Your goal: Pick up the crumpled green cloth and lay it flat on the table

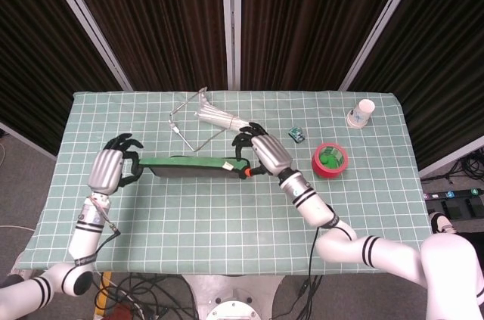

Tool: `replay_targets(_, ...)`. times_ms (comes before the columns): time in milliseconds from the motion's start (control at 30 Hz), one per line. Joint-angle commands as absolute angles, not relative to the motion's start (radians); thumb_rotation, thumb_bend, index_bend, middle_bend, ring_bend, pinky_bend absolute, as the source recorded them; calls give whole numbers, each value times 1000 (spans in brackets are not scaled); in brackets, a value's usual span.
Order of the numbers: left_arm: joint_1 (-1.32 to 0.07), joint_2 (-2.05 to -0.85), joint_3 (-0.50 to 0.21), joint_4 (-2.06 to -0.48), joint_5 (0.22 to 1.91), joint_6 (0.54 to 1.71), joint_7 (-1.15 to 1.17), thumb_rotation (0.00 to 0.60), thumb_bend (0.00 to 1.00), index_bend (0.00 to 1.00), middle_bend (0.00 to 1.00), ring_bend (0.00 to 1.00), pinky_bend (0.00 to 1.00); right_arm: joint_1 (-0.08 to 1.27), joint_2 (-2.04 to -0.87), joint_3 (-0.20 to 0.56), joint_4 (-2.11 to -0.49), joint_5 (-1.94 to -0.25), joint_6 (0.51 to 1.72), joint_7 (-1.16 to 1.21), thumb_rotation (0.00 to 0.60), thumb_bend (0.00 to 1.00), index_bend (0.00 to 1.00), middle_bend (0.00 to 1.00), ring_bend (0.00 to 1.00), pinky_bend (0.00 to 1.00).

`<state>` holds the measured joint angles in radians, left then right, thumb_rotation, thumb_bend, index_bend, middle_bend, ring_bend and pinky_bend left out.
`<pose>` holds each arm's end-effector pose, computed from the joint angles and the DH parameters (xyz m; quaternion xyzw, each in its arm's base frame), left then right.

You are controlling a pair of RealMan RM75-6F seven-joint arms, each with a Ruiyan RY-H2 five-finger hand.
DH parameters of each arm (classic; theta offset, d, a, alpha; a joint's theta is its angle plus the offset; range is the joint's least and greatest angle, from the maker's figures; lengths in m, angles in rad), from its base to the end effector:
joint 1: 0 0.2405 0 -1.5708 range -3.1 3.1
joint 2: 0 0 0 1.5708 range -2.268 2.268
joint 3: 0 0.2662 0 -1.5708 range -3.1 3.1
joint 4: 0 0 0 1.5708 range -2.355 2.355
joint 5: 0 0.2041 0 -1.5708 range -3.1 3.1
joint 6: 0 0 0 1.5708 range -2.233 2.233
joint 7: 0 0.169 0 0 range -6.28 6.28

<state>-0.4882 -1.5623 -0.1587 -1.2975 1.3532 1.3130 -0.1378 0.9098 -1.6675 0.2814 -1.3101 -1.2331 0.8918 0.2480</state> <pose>-0.2347 0.3439 0.0432 -0.5818 -0.4232 -0.5187 0.4618 -0.0655 -0.4089 -0.0386 0.6625 -0.4877 0.5137 0.2438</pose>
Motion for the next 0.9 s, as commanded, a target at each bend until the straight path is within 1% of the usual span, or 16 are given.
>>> replay_targets(33, -470, -1544, -122, -1330, 1391, 1319, -118, 600, 446, 759, 395, 185, 223, 889, -1652, 254, -1336, -1260, 894, 263, 600, 418, 843, 331, 117, 0)
replay_targets(333, -463, -1522, -54, -1382, 1433, 1262, -40, 600, 416, 740, 393, 185, 223, 843, -1650, 166, -1364, -1351, 917, 269, 600, 420, 843, 331, 114, 0)
replay_targets(533, -471, -1500, -21, -1420, 1426, 1188, 31, 600, 394, 692, 374, 185, 223, 814, -1668, 104, -1335, -1431, 957, 263, 600, 420, 844, 330, 111, 0)
replay_targets(767, -484, -1466, 2, -1481, 1396, 1105, 116, 600, 341, 581, 331, 185, 223, 788, -1701, 29, -1282, -1535, 1005, 235, 600, 420, 844, 331, 108, 0)
replay_targets(900, -493, -1436, 12, -1537, 1361, 1056, 188, 600, 267, 438, 299, 185, 224, 773, -1716, -6, -1259, -1578, 1028, 220, 600, 421, 844, 331, 102, 0)
